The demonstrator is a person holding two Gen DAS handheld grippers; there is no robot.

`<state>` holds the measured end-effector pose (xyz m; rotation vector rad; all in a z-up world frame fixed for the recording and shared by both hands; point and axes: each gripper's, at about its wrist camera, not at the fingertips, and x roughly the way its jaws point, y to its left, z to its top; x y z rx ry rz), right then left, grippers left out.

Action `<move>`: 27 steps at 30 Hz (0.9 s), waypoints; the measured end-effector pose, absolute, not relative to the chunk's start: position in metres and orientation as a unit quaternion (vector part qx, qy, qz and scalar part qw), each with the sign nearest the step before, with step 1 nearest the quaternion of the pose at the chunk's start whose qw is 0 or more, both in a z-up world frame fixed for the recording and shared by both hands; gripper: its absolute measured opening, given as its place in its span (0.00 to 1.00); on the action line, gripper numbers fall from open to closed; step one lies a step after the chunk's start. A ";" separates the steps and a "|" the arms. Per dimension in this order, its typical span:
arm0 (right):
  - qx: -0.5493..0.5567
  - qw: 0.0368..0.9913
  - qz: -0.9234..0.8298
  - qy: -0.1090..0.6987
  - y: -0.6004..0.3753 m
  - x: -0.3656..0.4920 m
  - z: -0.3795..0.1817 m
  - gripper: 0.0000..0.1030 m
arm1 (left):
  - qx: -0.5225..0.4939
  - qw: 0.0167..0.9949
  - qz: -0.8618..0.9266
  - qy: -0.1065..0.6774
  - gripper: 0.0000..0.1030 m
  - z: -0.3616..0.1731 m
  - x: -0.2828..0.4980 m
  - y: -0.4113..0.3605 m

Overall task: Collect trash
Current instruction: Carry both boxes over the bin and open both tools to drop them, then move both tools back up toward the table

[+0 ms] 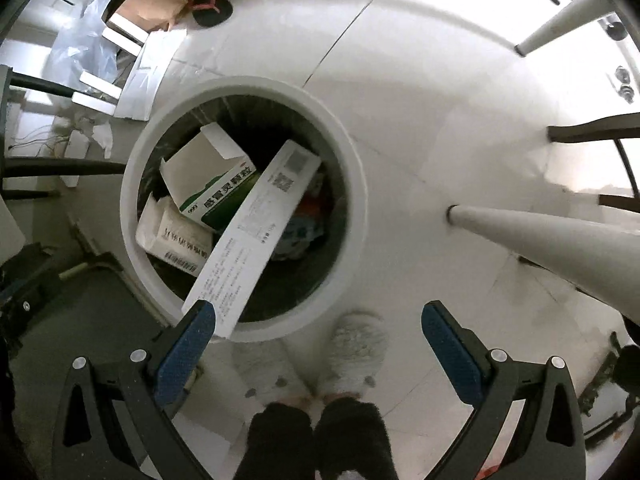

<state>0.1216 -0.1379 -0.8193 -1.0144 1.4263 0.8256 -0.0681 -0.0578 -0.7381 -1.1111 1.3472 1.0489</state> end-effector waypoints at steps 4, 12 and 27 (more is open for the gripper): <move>-0.436 0.578 0.351 0.593 -0.146 0.120 -0.797 1.00 | -0.453 0.527 0.445 0.565 0.97 -0.719 -0.066 -0.071; -0.432 0.593 0.353 0.581 -0.163 0.110 -0.732 1.00 | -0.445 0.528 0.448 0.568 0.97 -0.663 -0.068 -0.091; -0.425 0.595 0.379 0.568 -0.190 0.072 -0.553 1.00 | -0.422 0.536 0.465 0.564 0.97 -0.504 -0.098 -0.124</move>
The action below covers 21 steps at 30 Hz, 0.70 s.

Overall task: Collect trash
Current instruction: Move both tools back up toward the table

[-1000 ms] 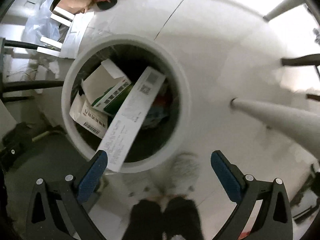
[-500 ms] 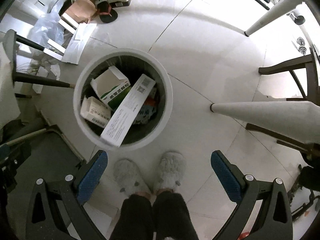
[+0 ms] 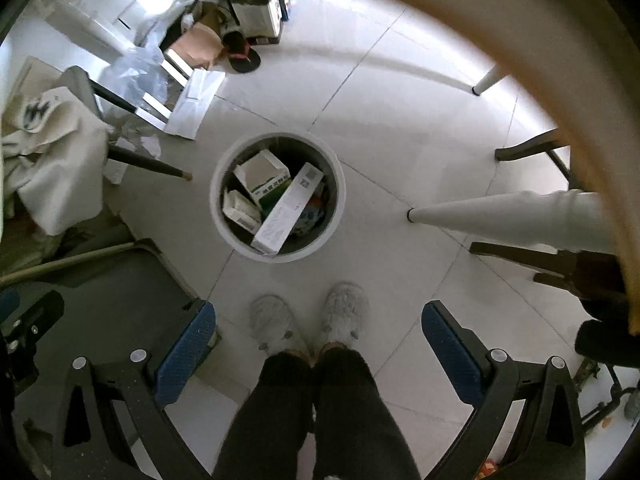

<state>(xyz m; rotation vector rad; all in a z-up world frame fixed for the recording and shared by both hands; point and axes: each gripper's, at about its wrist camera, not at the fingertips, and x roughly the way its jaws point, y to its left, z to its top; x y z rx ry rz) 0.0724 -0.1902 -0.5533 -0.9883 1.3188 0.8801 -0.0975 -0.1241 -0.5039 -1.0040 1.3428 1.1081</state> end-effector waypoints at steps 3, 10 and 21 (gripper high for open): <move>-0.421 0.596 0.388 0.563 -0.190 0.064 -0.513 1.00 | -0.419 0.538 0.471 0.559 0.97 -0.471 -0.107 -0.127; -0.384 0.605 0.416 0.560 -0.171 0.057 -0.409 1.00 | -0.391 0.552 0.506 0.535 0.97 -0.391 -0.116 -0.113; -0.279 0.651 0.380 0.595 -0.066 0.219 -0.293 1.00 | -0.368 0.600 0.524 0.479 1.00 -0.306 -0.009 0.001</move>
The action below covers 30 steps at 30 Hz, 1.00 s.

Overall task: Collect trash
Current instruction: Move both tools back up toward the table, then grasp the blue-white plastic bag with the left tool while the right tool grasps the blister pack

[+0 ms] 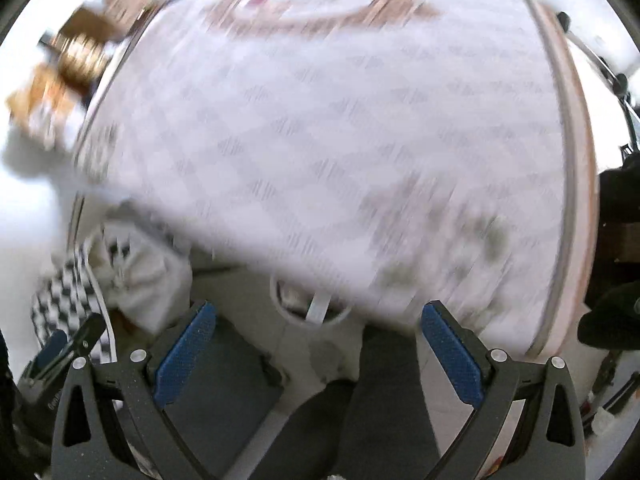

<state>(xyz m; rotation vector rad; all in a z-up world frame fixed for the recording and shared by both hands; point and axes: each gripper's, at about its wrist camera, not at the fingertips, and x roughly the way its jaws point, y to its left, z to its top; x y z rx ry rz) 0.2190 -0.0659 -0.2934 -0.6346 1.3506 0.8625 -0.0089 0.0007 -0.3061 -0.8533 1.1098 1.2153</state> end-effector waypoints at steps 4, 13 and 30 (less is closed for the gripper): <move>-0.260 0.683 0.358 0.581 -0.016 0.322 -0.271 1.00 | -0.358 0.620 0.517 0.470 1.00 -0.287 0.068 0.057; -0.231 0.709 0.309 0.590 0.123 0.530 -0.305 1.00 | -0.388 0.625 0.477 0.480 1.00 -0.305 0.238 0.201; -0.262 0.685 0.309 0.606 0.232 0.608 -0.372 1.00 | -0.370 0.648 0.395 0.536 0.54 -0.378 0.392 0.345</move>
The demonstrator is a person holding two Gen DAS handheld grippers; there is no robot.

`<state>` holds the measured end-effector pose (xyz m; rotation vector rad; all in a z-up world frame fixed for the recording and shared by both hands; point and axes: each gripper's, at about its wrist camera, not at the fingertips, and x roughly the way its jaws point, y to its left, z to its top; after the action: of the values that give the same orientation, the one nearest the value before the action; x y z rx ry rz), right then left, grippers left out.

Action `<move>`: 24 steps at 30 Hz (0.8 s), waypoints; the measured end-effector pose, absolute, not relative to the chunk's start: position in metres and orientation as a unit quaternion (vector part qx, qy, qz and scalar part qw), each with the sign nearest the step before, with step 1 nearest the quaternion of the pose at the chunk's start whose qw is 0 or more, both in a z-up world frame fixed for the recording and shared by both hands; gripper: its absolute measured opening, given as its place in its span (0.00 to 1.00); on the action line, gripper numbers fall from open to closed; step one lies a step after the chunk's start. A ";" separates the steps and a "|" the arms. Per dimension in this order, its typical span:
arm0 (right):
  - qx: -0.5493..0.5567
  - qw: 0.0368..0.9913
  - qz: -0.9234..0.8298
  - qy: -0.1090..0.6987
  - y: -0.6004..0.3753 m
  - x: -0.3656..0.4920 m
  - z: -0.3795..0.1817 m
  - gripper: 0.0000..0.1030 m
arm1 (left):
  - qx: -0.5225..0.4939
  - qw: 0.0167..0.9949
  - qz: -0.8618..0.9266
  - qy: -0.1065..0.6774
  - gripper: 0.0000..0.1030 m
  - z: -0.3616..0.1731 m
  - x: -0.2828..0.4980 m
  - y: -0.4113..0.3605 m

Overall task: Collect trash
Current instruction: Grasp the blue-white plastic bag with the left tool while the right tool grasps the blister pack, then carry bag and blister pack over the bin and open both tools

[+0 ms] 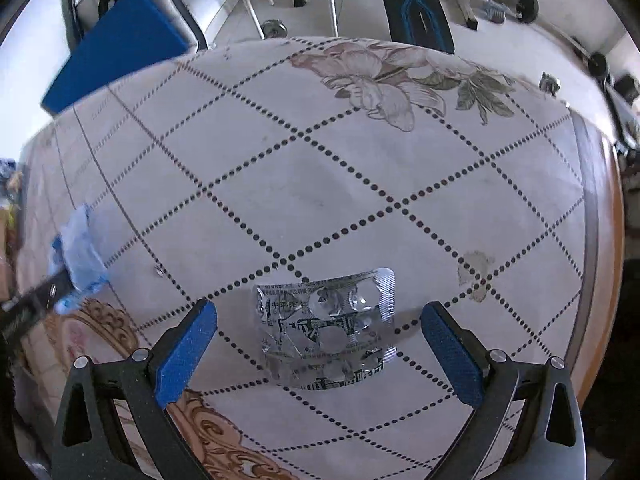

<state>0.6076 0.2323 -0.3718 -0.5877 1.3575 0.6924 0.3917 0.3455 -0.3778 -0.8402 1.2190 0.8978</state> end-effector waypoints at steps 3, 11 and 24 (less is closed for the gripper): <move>-0.300 0.700 0.297 0.576 0.235 0.592 -0.371 0.89 | -0.362 0.661 0.395 0.526 0.27 -0.371 0.394 0.339; -0.293 0.714 0.329 0.545 0.227 0.564 -0.356 0.45 | -0.322 0.673 0.413 0.523 0.06 -0.347 0.373 0.307; -0.258 0.719 0.375 0.526 0.147 0.501 -0.306 0.45 | -0.303 0.696 0.420 0.496 0.03 -0.313 0.312 0.241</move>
<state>0.5009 0.1467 -0.3058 -0.5704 1.1629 0.8291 0.3119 0.2406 -0.3130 -0.6765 1.1075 0.9376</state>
